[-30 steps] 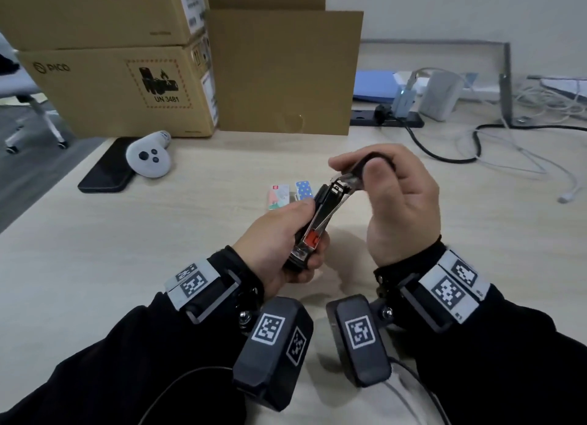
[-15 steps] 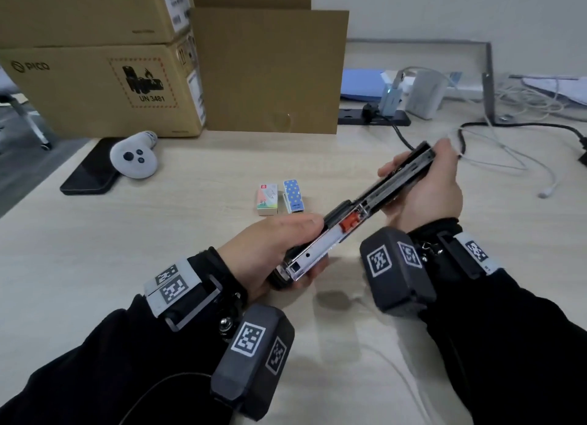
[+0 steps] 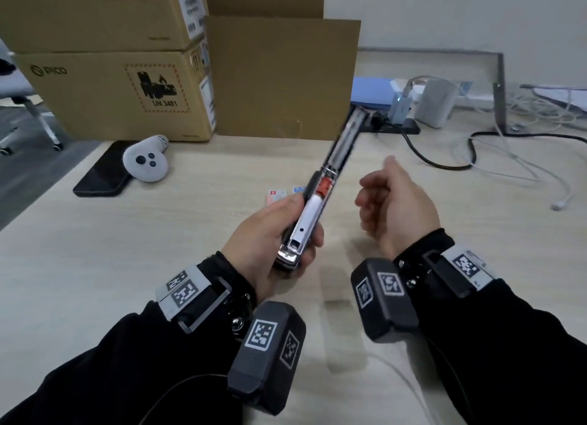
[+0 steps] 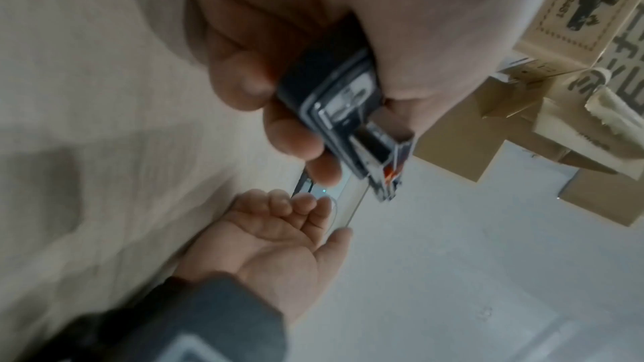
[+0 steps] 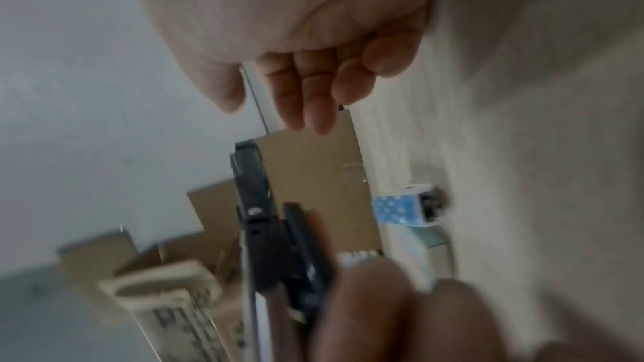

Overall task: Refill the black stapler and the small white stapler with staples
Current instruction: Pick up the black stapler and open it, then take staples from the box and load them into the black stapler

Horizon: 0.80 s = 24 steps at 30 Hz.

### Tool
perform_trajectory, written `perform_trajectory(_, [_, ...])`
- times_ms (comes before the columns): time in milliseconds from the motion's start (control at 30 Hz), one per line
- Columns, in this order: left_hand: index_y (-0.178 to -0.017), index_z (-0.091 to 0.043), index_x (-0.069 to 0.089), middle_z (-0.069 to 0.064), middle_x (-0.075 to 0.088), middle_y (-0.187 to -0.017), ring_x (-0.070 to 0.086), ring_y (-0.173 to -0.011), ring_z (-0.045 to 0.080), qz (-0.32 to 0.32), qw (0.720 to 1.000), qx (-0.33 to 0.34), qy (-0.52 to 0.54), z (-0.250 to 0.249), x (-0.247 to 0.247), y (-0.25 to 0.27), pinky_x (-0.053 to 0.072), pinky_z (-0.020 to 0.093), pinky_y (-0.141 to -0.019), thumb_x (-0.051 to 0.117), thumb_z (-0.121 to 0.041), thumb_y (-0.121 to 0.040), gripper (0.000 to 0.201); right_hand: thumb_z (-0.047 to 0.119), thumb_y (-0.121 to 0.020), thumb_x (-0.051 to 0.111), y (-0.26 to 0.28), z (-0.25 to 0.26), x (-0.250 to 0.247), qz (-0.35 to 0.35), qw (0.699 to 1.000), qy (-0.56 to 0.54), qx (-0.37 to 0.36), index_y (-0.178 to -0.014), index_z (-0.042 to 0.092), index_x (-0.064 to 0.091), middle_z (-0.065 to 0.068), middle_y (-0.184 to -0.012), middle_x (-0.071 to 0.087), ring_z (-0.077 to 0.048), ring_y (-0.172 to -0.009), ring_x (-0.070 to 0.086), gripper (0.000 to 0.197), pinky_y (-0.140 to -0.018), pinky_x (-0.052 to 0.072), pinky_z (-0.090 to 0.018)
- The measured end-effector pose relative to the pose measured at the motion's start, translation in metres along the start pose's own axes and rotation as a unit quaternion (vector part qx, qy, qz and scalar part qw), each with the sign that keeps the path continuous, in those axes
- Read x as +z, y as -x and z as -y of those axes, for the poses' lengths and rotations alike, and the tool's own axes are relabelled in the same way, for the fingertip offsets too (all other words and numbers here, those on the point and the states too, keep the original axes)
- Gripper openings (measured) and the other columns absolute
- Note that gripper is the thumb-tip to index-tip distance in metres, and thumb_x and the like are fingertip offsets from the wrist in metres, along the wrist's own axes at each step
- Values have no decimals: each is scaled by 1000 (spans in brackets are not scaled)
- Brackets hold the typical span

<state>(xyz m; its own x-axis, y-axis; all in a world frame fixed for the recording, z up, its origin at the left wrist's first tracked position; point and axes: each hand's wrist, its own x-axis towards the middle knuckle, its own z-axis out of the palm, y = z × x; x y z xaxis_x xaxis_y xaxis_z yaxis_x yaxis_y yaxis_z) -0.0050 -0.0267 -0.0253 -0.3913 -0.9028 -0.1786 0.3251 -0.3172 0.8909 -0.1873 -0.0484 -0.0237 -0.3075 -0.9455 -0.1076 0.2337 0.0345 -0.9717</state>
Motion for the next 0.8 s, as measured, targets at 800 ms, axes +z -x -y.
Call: perform_trajectory(800, [-102, -15, 62, 1, 63, -65, 48, -42, 12, -210, 974, 11, 87, -8, -16, -18, 36, 22, -39, 46, -44, -101, 33, 30, -82, 63, -22, -23, 34, 98, 906, 386, -146, -87, 23, 67, 5, -78, 66, -12, -70, 59, 9, -66, 47, -31])
